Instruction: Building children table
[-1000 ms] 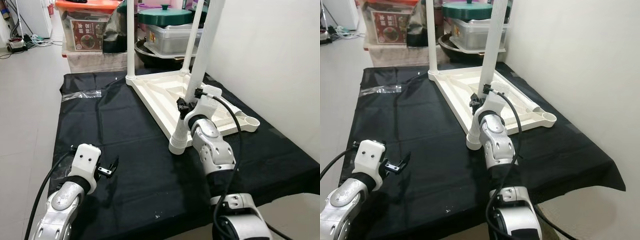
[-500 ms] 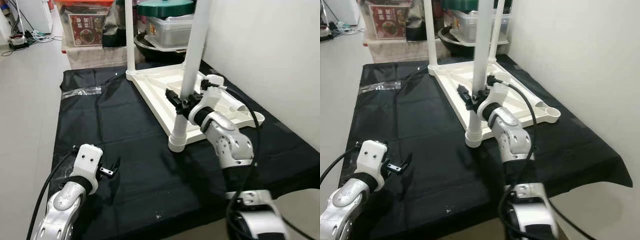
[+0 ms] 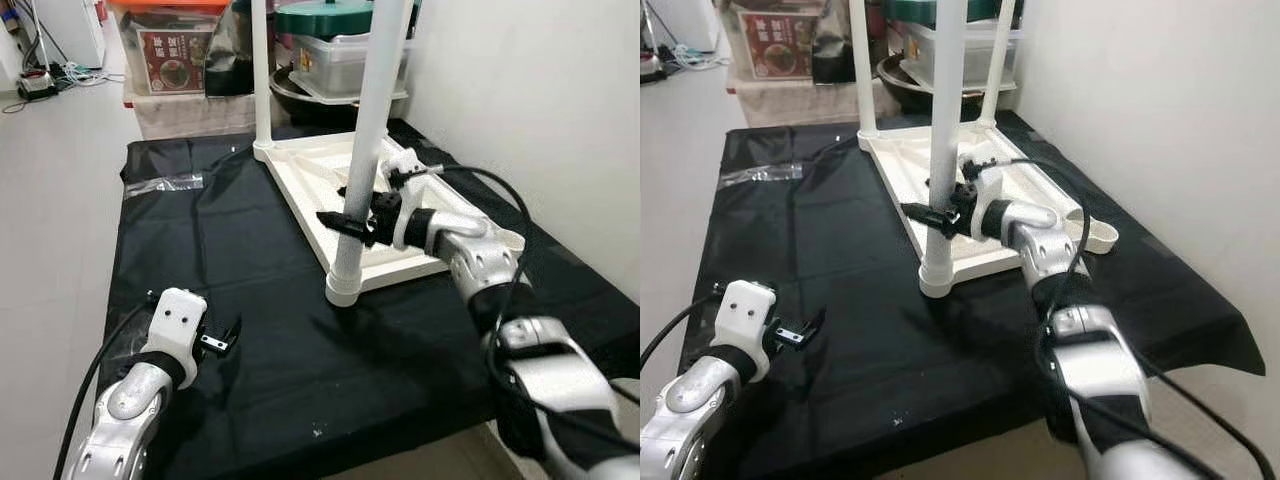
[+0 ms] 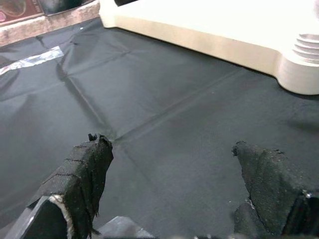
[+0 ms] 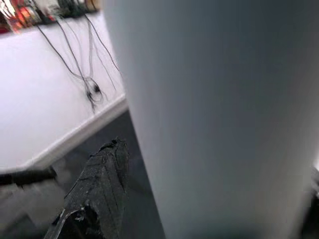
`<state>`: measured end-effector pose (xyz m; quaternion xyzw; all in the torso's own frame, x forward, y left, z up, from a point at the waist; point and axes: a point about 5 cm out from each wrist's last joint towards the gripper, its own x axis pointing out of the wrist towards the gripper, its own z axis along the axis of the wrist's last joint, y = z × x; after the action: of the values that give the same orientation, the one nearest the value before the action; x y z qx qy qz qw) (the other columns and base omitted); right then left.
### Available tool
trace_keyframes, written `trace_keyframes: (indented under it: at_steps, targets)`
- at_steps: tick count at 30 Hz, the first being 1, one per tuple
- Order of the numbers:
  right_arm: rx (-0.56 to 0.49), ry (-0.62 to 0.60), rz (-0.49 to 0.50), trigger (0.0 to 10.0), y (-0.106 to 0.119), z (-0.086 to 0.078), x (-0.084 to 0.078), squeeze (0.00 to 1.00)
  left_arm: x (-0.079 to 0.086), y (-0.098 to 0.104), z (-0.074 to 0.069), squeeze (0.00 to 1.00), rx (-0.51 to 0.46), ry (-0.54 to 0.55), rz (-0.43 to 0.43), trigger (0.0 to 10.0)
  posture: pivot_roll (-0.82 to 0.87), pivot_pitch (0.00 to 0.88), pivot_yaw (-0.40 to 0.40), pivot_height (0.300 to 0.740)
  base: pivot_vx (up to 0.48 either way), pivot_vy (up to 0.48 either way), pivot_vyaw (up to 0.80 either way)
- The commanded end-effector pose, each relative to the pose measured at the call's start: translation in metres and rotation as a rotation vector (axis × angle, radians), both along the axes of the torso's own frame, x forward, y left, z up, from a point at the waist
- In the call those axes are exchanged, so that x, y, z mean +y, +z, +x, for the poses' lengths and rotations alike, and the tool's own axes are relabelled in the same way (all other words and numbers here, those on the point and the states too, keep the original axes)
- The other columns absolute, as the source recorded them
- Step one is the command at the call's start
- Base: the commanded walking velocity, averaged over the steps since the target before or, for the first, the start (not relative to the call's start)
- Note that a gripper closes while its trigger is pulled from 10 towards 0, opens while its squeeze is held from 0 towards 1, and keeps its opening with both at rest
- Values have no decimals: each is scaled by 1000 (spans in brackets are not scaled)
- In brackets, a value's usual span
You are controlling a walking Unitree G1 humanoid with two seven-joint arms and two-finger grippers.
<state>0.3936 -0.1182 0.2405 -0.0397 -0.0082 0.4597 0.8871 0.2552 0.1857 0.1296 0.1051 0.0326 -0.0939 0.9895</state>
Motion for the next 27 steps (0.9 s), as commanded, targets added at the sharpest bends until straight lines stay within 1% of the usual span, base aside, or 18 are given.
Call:
trace_keyframes:
  at_steps: [1, 3, 4, 11, 12, 13, 15, 16, 17, 18, 19, 20, 22, 23, 24, 25, 26, 27]
  targets:
    - [17, 64, 65, 3216, 0, -1, 12, 0, 1, -1, -2, 0, 5, 3, 11, 10000, 64, 0, -101, 740, 0, 0, 0]
    - [17, 64, 65, 3216, 0, -1, 12, 0, 1, -1, -2, 0, 5, 3, 11, 10000, 64, 0, -101, 740, 0, 0, 0]
    - [20, 75, 90, 0, -4, -2, 15, 0, 1, -1, -2, 0, 7, 3, 10, 10000, 65, 0, -100, 740, 0, 0, 0]
    - [29, -7, 86, 0, -20, -1, 13, 0, 0, -2, -2, 0, 10, 1, 11, 10000, 58, 0, -95, 740, 0, 0, 0]
    - [54, -141, 69, 0, -29, 3, 7, 0, 1, -3, -2, 0, 12, -1, 13, 10000, 57, 0, -95, 740, 0, 0, 0]
    - [89, -398, 64, 0, -41, 9, -7, 0, 1, -3, -3, 0, 13, -3, 15, 10000, 55, 0, -96, 740, 0, 0, 0]
    - [89, -398, 64, 0, -41, 9, -7, 0, 1, -3, -3, 0, 13, -3, 15, 10000, 55, 0, -96, 740, 0, 0, 0]
    - [139, -669, 72, 0, -54, 11, -22, 0, 1, -3, -4, 0, 15, -3, 16, 10000, 53, 0, -98, 740, 0, 0, 0]
    - [139, -669, 72, 0, -54, 11, -22, 0, 1, -3, -4, 0, 15, -3, 16, 10000, 53, 0, -98, 740, 0, 0, 0]
    - [177, -880, 95, 0, -67, 4, -30, 0, 0, -4, -4, 0, 16, -2, 15, 10000, 55, 0, -93, 740, 0, 0, 0]
    - [177, -880, 95, 0, -67, 4, -30, 0, 0, -4, -4, 0, 16, -2, 15, 10000, 55, 0, -93, 740, 0, 0, 0]
    - [201, -985, 125, 0, -75, -12, -18, 0, 0, -3, -4, 0, 16, -5, 14, 10000, 47, 0, -74, 740, 0, 0, 0]
    - [201, -985, 125, 0, -75, -12, -18, 0, 0, -3, -4, 0, 16, -5, 14, 10000, 47, 0, -74, 740, 0, 0, 0]
    - [218, -1007, 158, 0, -77, -25, -3, 0, -1, -3, -3, 0, 16, -10, 13, 10000, 45, 0, -67, 740, 0, 0, 0]
    - [218, -1007, 158, 0, -77, -25, -3, 0, -1, -3, -3, 0, 16, -10, 13, 10000, 45, 0, -67, 740, 0, 0, 0]
    - [210, -994, 183, 0, -73, -32, 12, 0, -2, -2, 0, 0, 14, -16, 15, 10000, 42, 0, -63, 740, 0, 0, 0]
    - [210, -994, 183, 0, -73, -32, 12, 0, -2, -2, 0, 0, 14, -16, 15, 10000, 42, 0, -63, 740, 0, 0, 0]
    - [216, -947, 201, 0, -68, -32, 27, 0, -3, 0, 3, 0, 9, -22, 16, 10000, 46, 0, -60, 740, 0, 0, 0]
